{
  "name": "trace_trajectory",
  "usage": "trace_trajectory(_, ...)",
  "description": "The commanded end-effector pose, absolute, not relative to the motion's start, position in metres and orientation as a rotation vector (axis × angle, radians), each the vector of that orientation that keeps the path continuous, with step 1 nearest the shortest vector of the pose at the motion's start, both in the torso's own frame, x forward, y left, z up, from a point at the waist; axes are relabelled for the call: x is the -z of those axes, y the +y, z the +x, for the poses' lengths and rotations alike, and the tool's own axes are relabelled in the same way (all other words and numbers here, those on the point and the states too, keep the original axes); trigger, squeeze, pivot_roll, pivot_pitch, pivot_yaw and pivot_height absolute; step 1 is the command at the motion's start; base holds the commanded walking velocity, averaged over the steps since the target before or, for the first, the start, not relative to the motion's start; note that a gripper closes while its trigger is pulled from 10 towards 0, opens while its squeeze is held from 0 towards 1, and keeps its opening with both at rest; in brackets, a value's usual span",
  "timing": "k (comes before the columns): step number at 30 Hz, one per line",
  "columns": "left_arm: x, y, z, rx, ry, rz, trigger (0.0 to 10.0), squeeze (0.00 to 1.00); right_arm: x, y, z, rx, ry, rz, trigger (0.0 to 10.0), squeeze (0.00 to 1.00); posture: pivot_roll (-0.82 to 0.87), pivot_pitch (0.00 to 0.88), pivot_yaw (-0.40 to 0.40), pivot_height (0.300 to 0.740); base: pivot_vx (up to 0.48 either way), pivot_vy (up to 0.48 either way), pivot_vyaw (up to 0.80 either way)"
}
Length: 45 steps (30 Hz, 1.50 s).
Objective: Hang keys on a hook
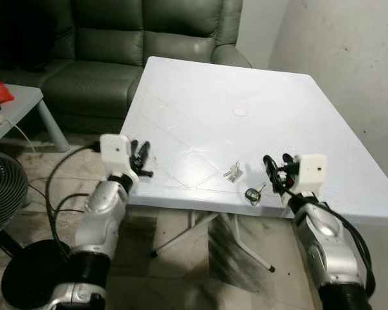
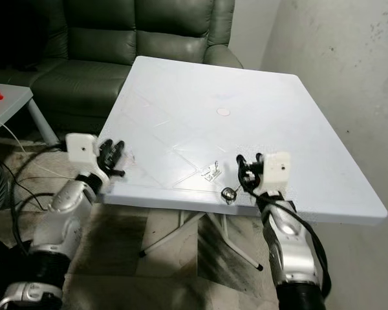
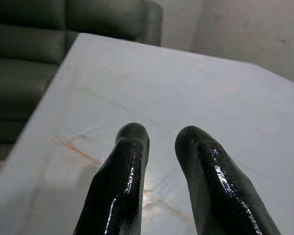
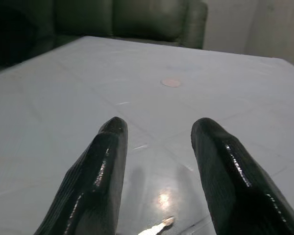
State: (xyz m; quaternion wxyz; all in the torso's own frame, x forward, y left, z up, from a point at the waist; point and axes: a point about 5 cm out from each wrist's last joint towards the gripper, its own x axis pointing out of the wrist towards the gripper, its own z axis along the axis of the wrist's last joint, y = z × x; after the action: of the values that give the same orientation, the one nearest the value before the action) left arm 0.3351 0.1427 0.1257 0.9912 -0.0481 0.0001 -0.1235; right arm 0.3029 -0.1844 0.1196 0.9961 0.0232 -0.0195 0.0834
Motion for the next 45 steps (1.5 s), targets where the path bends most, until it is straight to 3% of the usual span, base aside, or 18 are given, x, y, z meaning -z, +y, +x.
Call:
trace_trajectory(1,-0.133,0.139,0.335,0.273,-0.027,-0.085,10.0,0.0,-0.127,-0.189,0.301,-0.17,-0.064,0.061,10.0,0.0,-0.06,0.009,-0.056,0.74,0.0,0.0,0.0)
trace_trajectory(2,-0.133,0.139,0.335,0.272,-0.026,-0.085,10.0,0.0,-0.127,-0.19,0.3,-0.175,-0.068,0.067,10.0,0.31,-0.06,0.009,-0.056,0.74,0.0,0.0,0.0)
trace_trajectory(3,-0.133,0.138,0.335,0.275,-0.024,-0.086,10.0,0.0,-0.128,-0.192,0.296,-0.175,-0.072,0.077,10.0,1.0,-0.06,0.018,-0.058,0.74,0.0,0.0,0.0)
trace_trajectory(17,-0.128,0.126,0.329,0.337,0.001,-0.065,10.0,0.0,-0.121,-0.192,0.277,-0.218,-0.015,-0.001,10.0,1.0,-0.07,0.049,-0.059,0.74,0.0,0.0,0.0)
trace_trajectory(19,-0.124,0.118,0.324,0.379,0.011,-0.037,10.0,0.0,-0.119,-0.192,0.276,-0.218,-0.003,-0.008,10.0,0.0,-0.07,0.053,-0.06,0.74,0.0,0.0,0.0)
trace_trajectory(29,-0.107,0.064,0.29,0.571,0.054,-0.033,10.0,0.0,-0.115,-0.184,0.265,-0.274,0.048,-0.027,10.0,0.0,-0.09,0.071,-0.059,0.74,0.0,0.0,0.0)
trace_trajectory(45,-0.102,0.05,0.277,0.634,0.078,-0.034,10.0,0.0,-0.106,-0.168,0.26,-0.345,0.153,-0.025,10.0,0.0,-0.09,0.079,-0.066,0.74,0.0,0.0,0.0)
